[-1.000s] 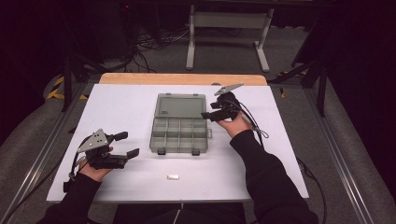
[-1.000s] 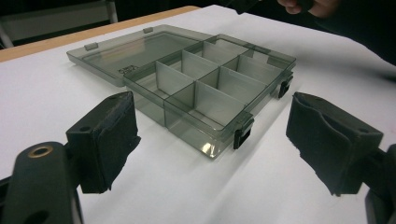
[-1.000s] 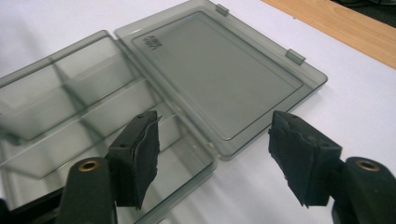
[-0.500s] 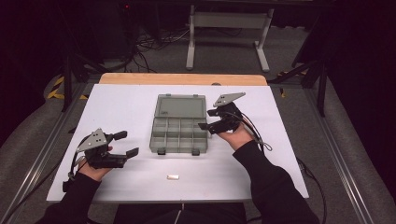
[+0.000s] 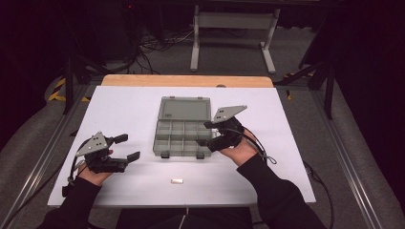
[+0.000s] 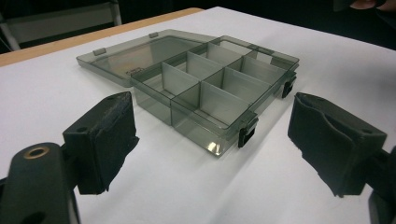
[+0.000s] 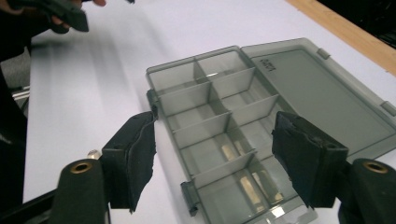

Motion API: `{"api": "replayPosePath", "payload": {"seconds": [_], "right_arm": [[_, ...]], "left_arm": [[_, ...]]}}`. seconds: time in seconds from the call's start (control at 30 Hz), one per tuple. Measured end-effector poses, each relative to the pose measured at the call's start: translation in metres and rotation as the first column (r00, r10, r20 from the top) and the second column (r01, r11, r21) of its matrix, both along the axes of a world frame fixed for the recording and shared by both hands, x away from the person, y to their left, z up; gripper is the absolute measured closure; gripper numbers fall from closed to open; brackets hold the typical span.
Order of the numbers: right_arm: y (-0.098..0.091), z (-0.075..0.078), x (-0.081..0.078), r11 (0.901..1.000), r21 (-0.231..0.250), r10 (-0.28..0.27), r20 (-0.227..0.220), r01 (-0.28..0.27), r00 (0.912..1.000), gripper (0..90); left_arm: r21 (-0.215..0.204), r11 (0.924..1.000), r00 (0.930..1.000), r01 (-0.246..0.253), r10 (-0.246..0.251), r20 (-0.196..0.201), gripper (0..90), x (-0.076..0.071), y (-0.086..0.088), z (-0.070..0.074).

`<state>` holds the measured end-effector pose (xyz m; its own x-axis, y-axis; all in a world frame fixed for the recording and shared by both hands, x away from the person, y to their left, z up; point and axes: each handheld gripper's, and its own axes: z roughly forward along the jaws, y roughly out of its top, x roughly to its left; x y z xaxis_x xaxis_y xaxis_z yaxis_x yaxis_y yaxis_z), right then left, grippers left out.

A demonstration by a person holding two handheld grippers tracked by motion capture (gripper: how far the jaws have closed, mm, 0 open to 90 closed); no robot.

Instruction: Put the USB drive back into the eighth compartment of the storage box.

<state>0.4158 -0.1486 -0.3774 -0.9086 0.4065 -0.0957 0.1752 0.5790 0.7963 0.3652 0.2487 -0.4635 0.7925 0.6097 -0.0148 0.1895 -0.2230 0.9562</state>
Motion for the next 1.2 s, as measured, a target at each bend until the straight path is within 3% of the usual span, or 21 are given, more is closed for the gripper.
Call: {"api": "replayPosePath", "payload": {"seconds": [0.37,0.53,0.77,0.93,1.2], "right_arm": [[0.016,-0.001,-0.016,0.9946,-0.064,0.081,-0.012,-0.081,0.9967,30.9],[0.026,-0.001,-0.02,0.9871,-0.1,0.124,-0.018,-0.125,0.9921,31.3],[0.043,-0.007,-0.025,0.9688,-0.158,0.18,-0.078,-0.191,0.9805,34.0],[0.053,-0.015,-0.028,0.9547,-0.197,0.207,-0.098,-0.223,0.9735,33.4],[0.062,-0.022,-0.031,0.9455,-0.217,0.219,-0.126,-0.243,0.9675,32.0]], "left_arm": [[-0.011,0.9999,0.9999,-0.01,0.01,0.005,15.8,-0.002,0.001,0.001],[-0.014,0.9998,0.9999,-0.016,0.016,0.003,15.8,-0.003,0.002,0.001],[-0.001,0.9999,0.9999,-0.012,0.012,0.001,15.8,-0.004,0.002,0.0],[-0.001,0.9999,0.9999,-0.012,0.012,-0.001,15.8,-0.003,0.003,0.0],[0.0,0.9999,0.9999,-0.01,0.01,0.001,15.8,-0.003,0.003,0.0]]}}
